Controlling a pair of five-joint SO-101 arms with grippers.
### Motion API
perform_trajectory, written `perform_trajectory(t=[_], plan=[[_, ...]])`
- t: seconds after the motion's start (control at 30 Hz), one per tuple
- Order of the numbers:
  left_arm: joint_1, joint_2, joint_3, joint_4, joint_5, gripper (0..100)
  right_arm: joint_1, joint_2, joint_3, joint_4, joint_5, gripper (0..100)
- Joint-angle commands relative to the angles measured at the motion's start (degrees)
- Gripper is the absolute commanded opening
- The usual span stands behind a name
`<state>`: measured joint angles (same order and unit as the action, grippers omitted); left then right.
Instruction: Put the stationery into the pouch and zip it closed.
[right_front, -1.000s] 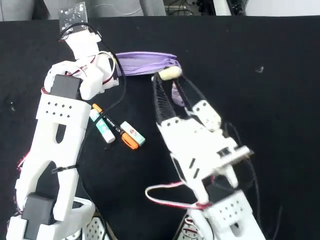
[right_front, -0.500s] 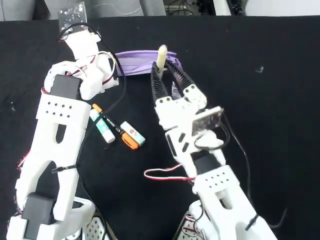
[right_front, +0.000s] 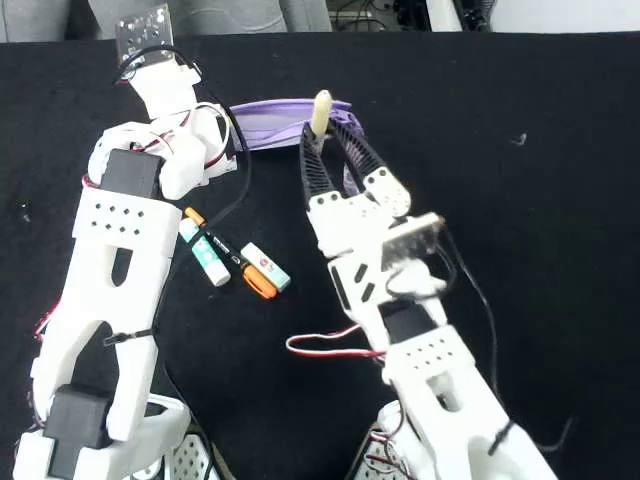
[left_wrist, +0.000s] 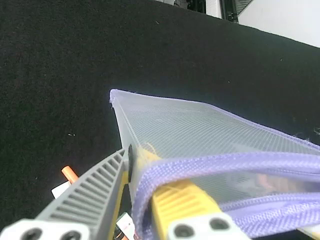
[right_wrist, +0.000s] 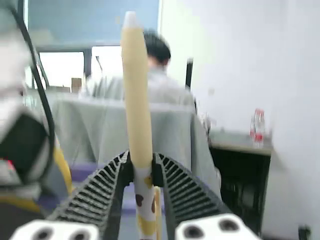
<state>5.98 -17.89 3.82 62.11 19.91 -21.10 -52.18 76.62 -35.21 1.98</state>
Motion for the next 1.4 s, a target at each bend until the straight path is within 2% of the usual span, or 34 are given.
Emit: perform_trajectory(t=[0.0,0.17,0.33,0.6,0.83,1.17,1.37], plan=[[0.92,-0.62,-0.40,0.00,0.53,3,-2.46,-8.04,-3.47,2.46,0.26,1.1],[1.19,-0.62,1.01,0.09,0.53,3,-7.74,-13.32,-11.38,12.22,0.35,1.1],[4.09,-1.23,2.95,0.09,0.44,3,-8.79,-8.31,-15.60,12.84,0.35,1.1],[0.66,-0.62,3.12,-1.32,0.44,3,-5.01,3.30,-9.27,-2.46,0.18,1.1],[0.66,-1.05,3.12,-1.14,0.44,3,-2.11,10.33,-9.54,-3.34,0.00,1.1],[0.40,-0.70,3.12,-1.14,0.44,3,-1.93,22.46,-10.33,-3.69,0.18,1.5],[0.40,-0.70,3.12,-0.53,0.44,3,-1.85,24.04,-11.56,-3.34,0.00,16.4]])
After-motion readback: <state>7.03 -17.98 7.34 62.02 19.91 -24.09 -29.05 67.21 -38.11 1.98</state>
